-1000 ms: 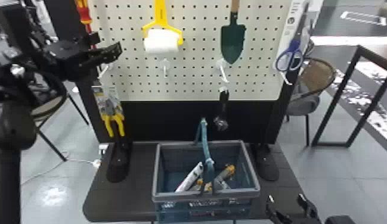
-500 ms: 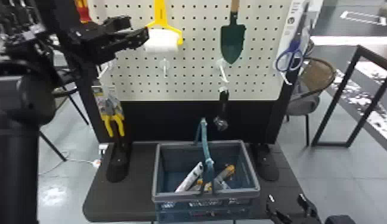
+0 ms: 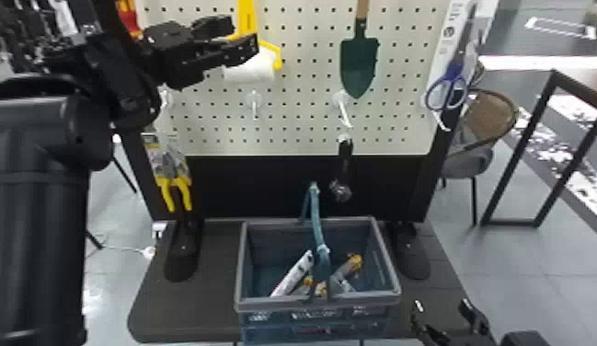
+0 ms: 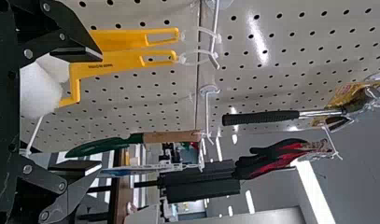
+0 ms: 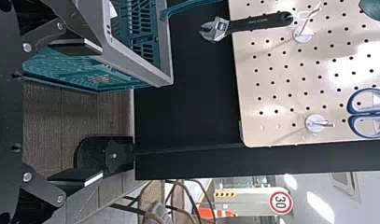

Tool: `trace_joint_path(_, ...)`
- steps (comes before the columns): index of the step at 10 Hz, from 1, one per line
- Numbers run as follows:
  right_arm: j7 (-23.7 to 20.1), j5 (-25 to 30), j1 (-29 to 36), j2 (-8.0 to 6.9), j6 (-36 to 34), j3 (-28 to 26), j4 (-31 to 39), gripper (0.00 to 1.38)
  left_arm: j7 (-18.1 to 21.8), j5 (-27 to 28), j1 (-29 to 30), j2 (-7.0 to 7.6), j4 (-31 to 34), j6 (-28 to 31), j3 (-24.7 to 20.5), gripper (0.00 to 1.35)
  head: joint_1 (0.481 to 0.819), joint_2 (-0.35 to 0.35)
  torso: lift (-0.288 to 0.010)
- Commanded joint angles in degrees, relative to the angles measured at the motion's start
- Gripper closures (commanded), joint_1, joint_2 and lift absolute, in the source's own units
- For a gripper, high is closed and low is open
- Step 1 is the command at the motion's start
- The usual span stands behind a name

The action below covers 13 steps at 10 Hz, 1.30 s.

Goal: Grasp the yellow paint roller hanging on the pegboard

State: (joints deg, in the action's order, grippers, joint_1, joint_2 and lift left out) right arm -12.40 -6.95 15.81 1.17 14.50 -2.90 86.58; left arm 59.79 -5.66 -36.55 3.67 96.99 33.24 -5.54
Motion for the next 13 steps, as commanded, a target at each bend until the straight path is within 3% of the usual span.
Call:
trace_joint_path(1, 0.01, -0.08, -0.17, 0.06, 0.0, 0.0, -0.01, 0.35, 0.15, 0.82, -1.15, -0.51, -2.24, -1.95, 0.62, 0.45, 0.549, 0.0, -0.1)
trace_joint_path(6, 0.01, -0.35, -0.43, 0.24, 0.0, 0.09, -0.27, 0.34, 0.23, 3.55, -2.65, -1.3, -4.62, -4.5, -0.87, 0.45, 0.549, 0.0, -0.1)
trace_joint_path(13, 0.01, -0.79, -0.7, 0.5, 0.0, 0.09, -0.62, 0.34, 0.41, 1.0, -4.49, -2.7, -8.48, -5.73, 1.24, 0.49, 0.549, 0.0, -0.1)
